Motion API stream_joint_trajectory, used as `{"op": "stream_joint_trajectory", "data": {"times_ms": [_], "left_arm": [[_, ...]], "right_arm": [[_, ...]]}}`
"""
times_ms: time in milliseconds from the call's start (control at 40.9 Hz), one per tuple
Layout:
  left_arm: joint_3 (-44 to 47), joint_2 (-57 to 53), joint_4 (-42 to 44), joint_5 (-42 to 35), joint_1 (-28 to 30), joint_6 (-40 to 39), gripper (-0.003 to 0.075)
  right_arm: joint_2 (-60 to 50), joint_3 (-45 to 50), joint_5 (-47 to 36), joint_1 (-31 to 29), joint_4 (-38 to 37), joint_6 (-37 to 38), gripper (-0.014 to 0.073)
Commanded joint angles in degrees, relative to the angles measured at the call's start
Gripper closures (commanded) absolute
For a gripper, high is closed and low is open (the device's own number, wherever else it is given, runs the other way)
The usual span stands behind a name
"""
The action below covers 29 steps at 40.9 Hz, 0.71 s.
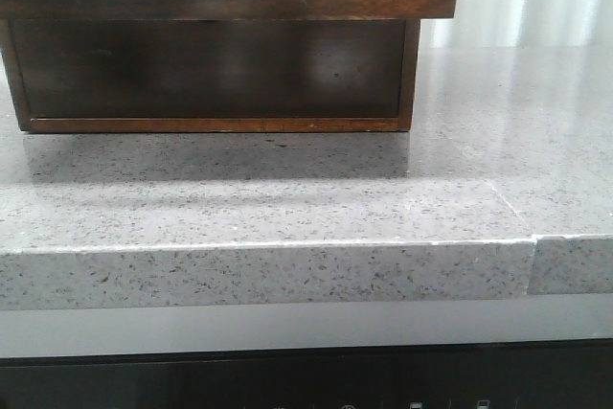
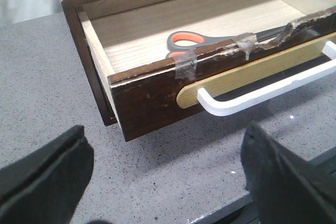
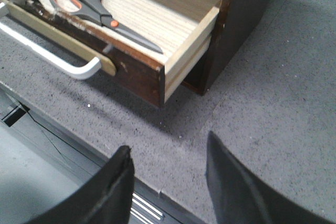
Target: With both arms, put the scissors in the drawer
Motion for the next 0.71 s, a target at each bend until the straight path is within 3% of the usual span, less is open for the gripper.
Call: {"op": "stream_joint_trajectory", "data": {"times_ms": [0, 489, 611, 684], "left_arm": [[-1.9, 0.3, -0.5, -4.6, -0.4, -0.3, 0.0154], [-1.9, 0.3, -0.7, -4.6, -0.4, -0.3, 0.0154], [-1.9, 0.3, -1.9, -4.6, -0.4, -0.3, 0.0158], [-1.9, 0.3, -1.8, -4.6, -0.4, -0.3, 0.0213]], "right_arm": [[-3.5, 1.0, -4.5, -0.2, -0.6, 0.2, 0.0235], [-7.1, 4.0, -4.7, -0.2, -0.6, 0.2, 0.0242], [-7.1, 4.0, -4.7, -0.2, -0.6, 0.2, 0.0372], [-7.1, 4.0, -4.7, -0.2, -0.6, 0.2, 0.048]]}}
